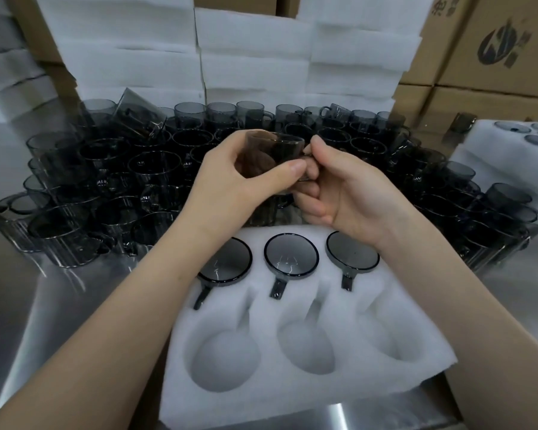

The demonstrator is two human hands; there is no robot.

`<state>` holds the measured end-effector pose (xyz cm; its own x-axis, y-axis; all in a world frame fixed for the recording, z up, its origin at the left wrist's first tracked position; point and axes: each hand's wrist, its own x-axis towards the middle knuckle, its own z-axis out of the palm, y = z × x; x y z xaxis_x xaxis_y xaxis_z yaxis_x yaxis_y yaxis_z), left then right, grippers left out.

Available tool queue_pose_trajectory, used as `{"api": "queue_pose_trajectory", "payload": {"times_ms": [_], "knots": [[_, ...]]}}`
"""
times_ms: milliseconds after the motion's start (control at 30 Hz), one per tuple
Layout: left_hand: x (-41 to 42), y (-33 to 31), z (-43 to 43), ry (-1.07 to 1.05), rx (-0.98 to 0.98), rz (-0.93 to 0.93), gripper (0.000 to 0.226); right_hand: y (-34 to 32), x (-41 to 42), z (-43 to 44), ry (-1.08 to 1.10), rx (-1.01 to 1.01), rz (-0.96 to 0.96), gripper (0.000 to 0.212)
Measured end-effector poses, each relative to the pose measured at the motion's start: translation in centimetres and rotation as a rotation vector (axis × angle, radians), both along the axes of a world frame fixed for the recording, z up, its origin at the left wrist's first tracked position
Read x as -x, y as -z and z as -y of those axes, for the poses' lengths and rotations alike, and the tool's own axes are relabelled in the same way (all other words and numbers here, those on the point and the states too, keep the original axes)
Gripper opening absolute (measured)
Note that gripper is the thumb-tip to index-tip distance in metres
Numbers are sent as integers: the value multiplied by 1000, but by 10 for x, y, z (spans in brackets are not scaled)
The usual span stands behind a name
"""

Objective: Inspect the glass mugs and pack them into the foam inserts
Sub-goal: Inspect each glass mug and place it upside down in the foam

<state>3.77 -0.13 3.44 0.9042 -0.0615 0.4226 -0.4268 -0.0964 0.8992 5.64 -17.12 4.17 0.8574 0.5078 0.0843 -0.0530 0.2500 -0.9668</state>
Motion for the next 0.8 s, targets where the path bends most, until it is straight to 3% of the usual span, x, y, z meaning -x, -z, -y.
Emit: {"api": "queue_pose_trajectory", "payload": {"times_ms": [200, 367, 600, 800], "knots": [[2, -4, -2, 100, 129, -32, 36, 1, 1, 2, -64, -107, 58, 30], [-1, -3, -6, 201, 215, -150, 42, 2, 2, 2, -19, -152, 187, 22], [-4, -1, -9, 301, 308, -246, 43, 3, 1, 1, 166, -31, 373, 17], [-7, 3, -7, 304, 270, -213, 34, 2, 0, 2, 160, 53, 370, 28]]}}
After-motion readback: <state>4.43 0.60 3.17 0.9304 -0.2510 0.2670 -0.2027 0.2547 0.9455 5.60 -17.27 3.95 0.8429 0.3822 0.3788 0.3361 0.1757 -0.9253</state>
